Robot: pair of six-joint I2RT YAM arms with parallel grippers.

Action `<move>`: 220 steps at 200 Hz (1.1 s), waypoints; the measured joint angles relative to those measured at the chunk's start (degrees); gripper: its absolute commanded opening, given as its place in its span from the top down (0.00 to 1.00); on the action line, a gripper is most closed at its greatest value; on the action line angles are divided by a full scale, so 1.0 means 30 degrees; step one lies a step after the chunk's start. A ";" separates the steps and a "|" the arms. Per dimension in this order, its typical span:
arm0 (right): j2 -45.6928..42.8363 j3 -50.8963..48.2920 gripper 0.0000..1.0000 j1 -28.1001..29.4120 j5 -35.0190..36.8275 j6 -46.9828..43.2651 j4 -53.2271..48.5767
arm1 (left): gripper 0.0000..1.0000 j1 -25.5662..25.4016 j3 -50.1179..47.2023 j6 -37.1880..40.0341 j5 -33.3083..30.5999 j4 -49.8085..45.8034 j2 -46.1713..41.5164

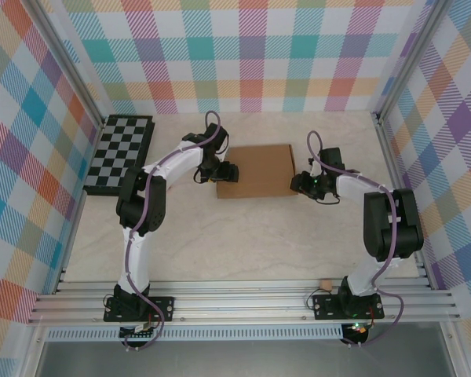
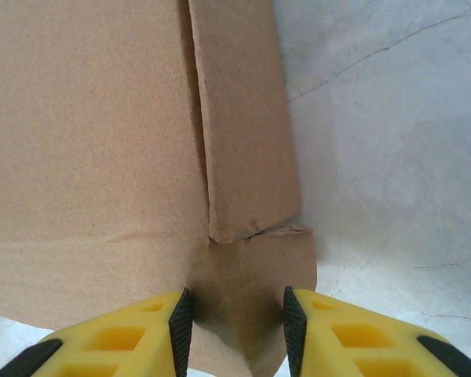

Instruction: Fold the paper box

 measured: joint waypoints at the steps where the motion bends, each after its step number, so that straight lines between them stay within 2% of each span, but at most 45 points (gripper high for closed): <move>1: 0.0000 -0.0007 0.64 0.0000 -0.0015 0.0000 0.0007 | 0.26 0.0000 0.0000 0.0000 -0.0007 0.0000 0.0000; 119: 0.0627 -0.0066 0.64 -0.0007 -0.0313 0.0087 0.1705 | 0.26 0.0007 0.0000 -0.0066 -0.0007 -0.0007 0.0000; 220: -0.0554 -0.2361 0.69 0.0000 0.0248 -0.0058 0.2914 | 0.26 0.0015 -0.0015 -0.0073 0.0007 -0.0036 0.0000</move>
